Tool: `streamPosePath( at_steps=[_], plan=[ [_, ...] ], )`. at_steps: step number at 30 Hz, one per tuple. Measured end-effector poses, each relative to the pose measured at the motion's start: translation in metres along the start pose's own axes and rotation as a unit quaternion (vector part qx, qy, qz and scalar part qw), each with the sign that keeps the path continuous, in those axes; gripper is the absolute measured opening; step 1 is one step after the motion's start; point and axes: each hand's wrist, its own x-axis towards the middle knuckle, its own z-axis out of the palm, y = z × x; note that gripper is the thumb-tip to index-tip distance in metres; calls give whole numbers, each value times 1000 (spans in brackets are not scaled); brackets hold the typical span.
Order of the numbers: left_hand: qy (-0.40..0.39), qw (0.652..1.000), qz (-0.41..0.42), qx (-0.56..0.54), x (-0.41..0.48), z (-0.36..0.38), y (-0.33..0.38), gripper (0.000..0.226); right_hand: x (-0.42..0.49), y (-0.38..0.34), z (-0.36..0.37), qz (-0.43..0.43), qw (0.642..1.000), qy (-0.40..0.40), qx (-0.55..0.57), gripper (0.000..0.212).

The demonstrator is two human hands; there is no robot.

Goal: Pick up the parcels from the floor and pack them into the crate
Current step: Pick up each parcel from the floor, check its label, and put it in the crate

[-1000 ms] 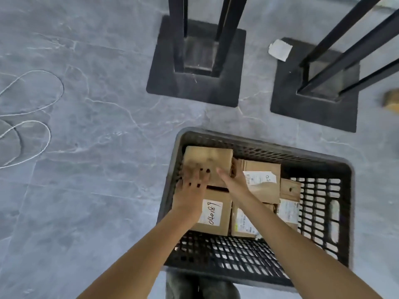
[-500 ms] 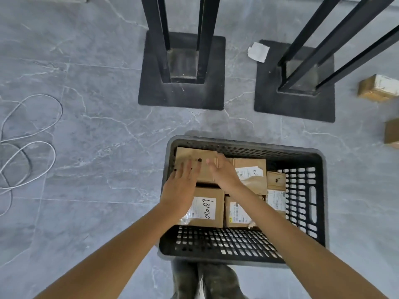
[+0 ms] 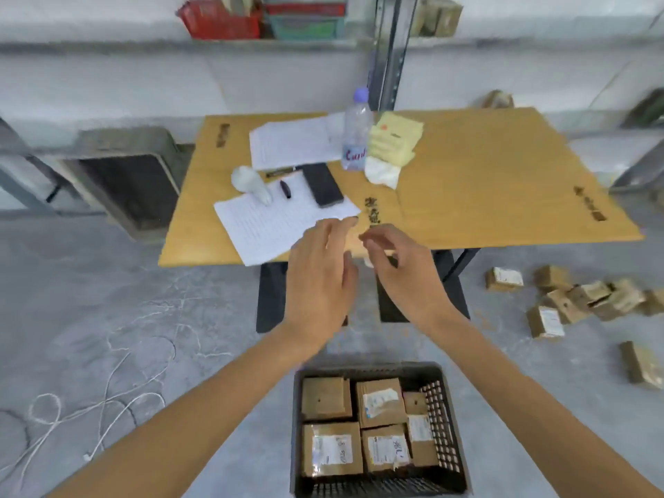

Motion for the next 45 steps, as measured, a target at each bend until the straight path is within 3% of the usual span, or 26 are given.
streamPosePath(
  at_steps=[8,14,26,36,45],
  plan=[
    [73,989,93,-86,109,-120,165,34,-16,-131,-197,-62,985,153,-42,18],
    [14,977,152,-149,120,-118,254,37,-80,-132,-308,-6,974,222,-42,16],
    [-158,948,226,-156,110,2,427,45,-196,-18,-504,81,945,300,-105,18],
    [-192,944,207,-171,111,134,582,47,-238,113,-655,127,943,289,-106,16],
    [-204,941,222,-156,129,203,647,48,-242,179,-719,144,942,294,-77,20]
  ],
)
